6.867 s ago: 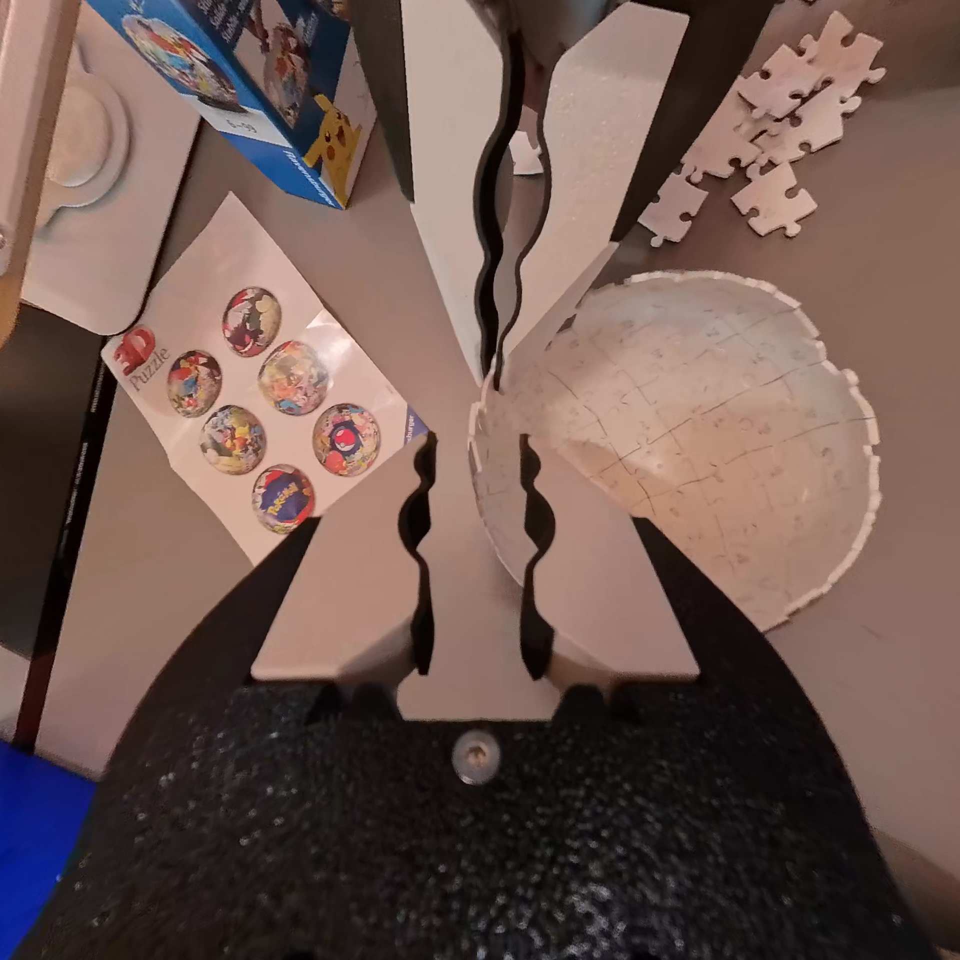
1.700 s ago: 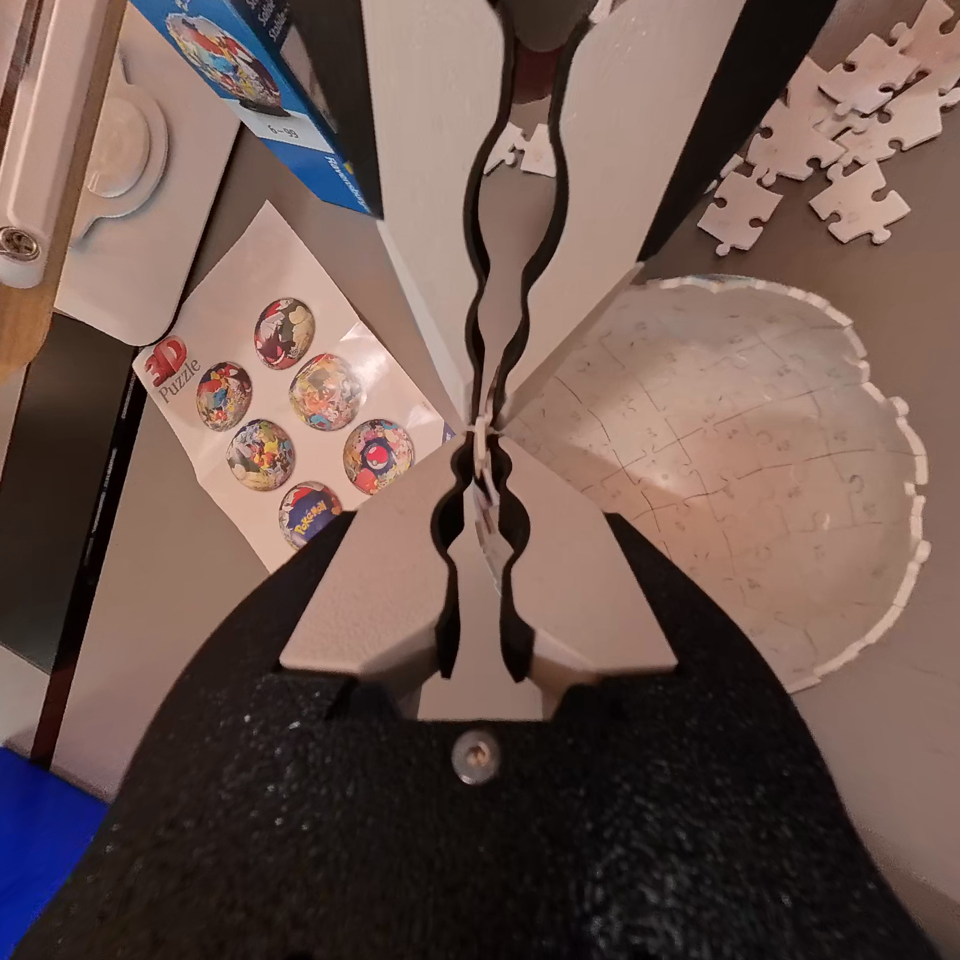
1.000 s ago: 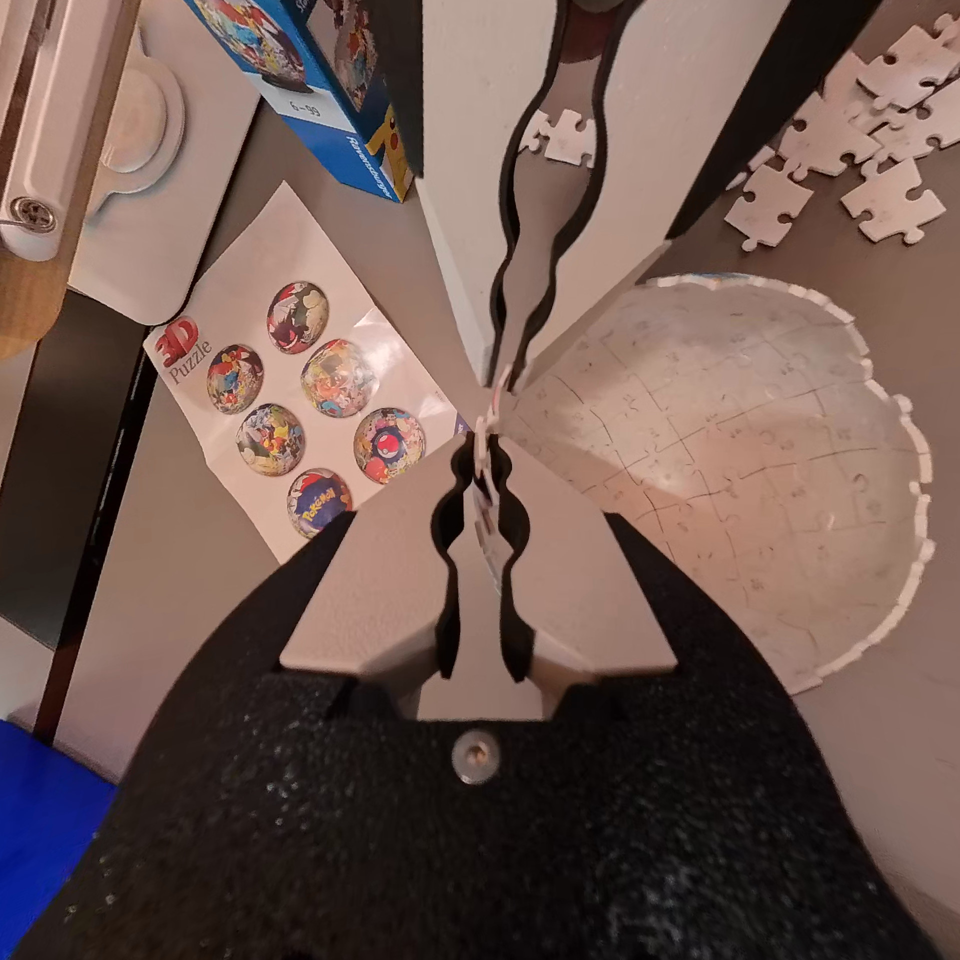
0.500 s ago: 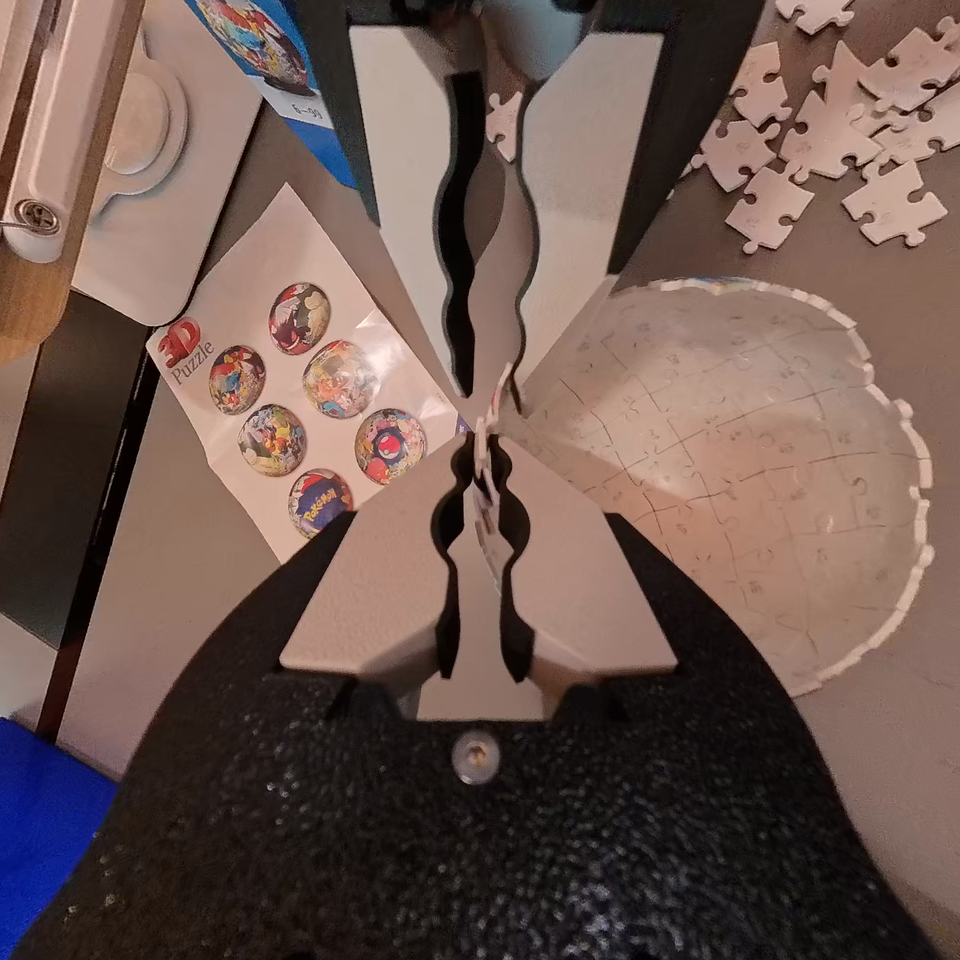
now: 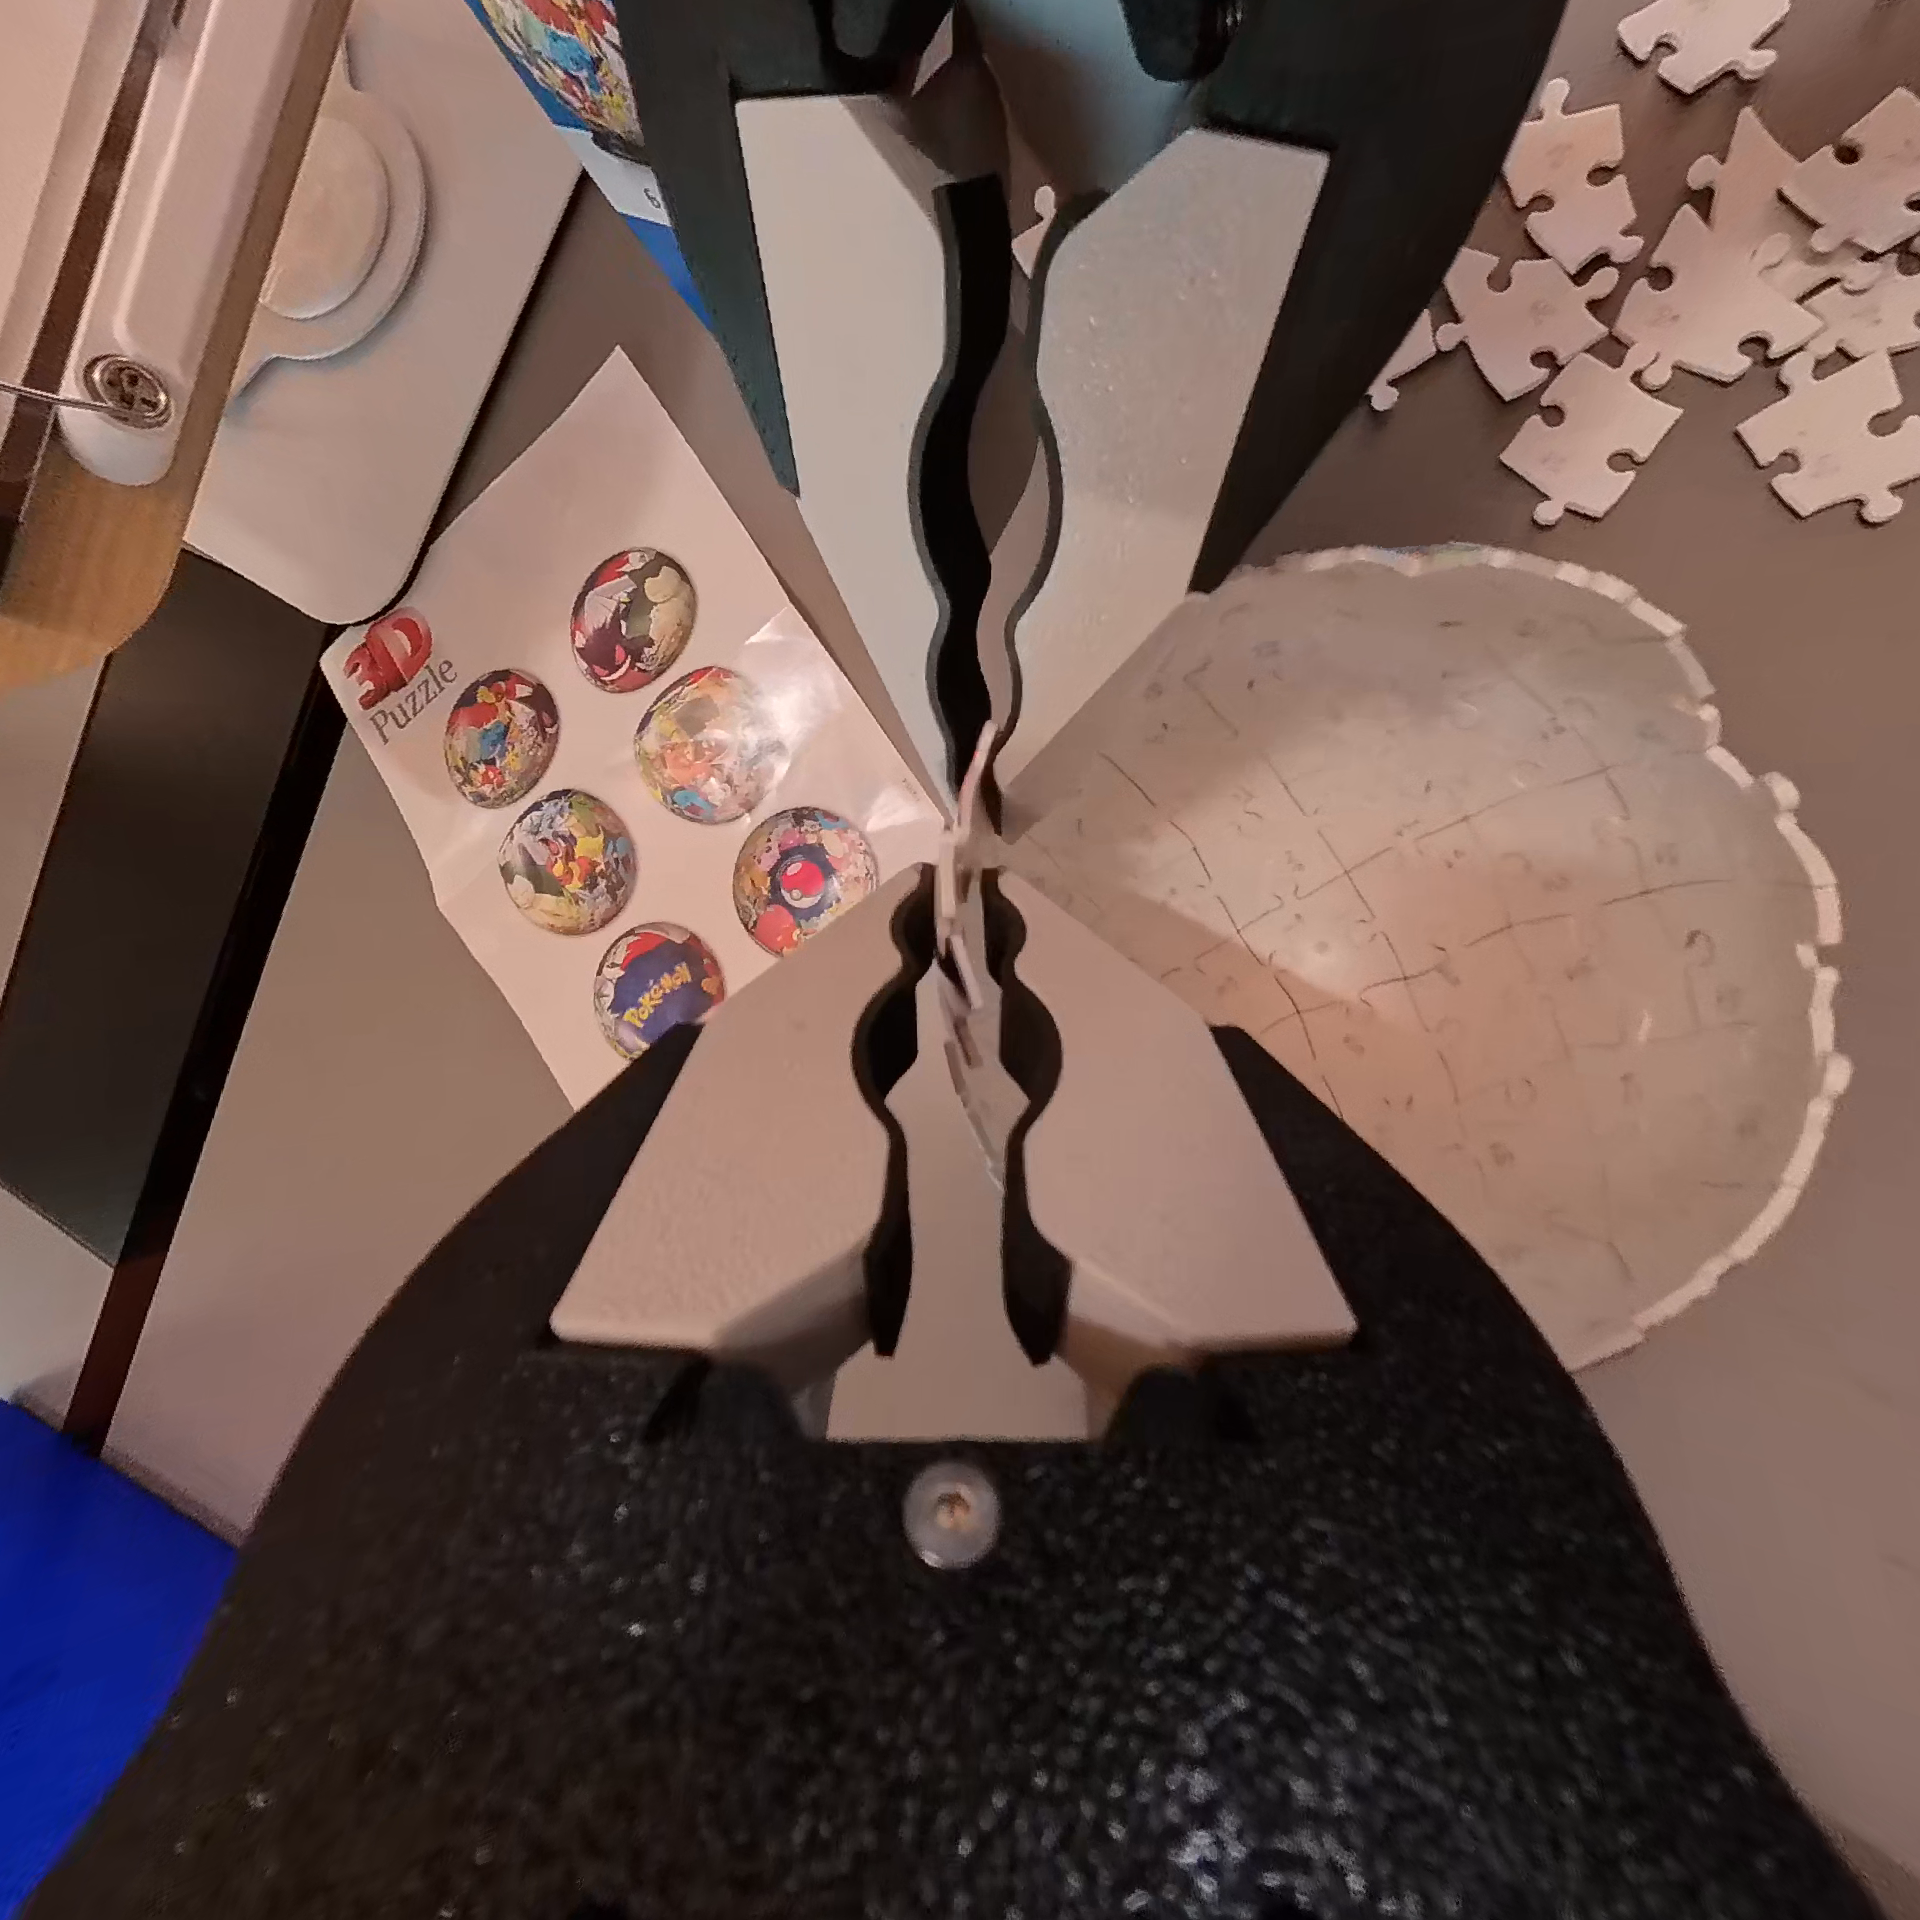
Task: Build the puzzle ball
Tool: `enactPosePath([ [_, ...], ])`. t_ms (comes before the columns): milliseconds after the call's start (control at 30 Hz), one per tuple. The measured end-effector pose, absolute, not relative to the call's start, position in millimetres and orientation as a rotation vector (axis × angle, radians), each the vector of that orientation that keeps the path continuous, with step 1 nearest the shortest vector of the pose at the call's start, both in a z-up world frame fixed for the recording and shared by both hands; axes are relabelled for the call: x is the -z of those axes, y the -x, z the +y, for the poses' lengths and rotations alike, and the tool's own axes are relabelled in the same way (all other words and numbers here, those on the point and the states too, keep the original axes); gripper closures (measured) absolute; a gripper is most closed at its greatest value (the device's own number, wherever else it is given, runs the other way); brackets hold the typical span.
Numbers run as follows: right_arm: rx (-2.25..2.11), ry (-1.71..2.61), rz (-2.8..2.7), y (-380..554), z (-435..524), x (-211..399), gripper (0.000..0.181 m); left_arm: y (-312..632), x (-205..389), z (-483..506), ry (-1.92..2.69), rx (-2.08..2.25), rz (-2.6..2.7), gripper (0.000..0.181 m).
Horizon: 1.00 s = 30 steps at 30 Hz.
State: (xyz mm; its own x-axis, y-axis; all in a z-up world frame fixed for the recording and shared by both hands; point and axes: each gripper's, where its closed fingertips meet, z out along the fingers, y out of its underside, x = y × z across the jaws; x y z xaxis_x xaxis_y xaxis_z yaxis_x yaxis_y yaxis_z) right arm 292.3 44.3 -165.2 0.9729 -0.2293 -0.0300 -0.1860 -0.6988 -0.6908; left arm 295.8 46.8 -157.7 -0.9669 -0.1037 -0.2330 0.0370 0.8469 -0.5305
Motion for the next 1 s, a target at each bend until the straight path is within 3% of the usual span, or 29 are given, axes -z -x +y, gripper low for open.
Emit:
enactPosePath([
  [300, 0.131, 2.348, 0.312, -296.9, 45.1, 164.0, 0.179, -294.1, 150.6, 48.4, 0.051, 0.821, 2.756, 0.170],
  [400, 0.139, 2.347, 0.311, -297.0, 45.0, 164.0, 0.179, -296.8, 150.6, 49.4, 0.062, 0.809, 2.744, 0.178],
  [533, 0.234, 2.346, 0.297, -304.9, 43.6, 161.6, 0.161, -297.7, 150.2, 50.2, 0.077, 0.817, 2.749, 0.179],
  [633, 0.282, 2.322, 0.211, -304.0, 48.0, 154.2, 0.160, -297.9, 150.1, 50.3, 0.076, 0.818, 2.750, 0.179],
  [1000, 0.355, 2.345, 0.054, -300.6, 56.3, 152.5, 0.179, -300.9, 150.2, 51.1, 0.064, 0.813, 2.736, 0.179],
])
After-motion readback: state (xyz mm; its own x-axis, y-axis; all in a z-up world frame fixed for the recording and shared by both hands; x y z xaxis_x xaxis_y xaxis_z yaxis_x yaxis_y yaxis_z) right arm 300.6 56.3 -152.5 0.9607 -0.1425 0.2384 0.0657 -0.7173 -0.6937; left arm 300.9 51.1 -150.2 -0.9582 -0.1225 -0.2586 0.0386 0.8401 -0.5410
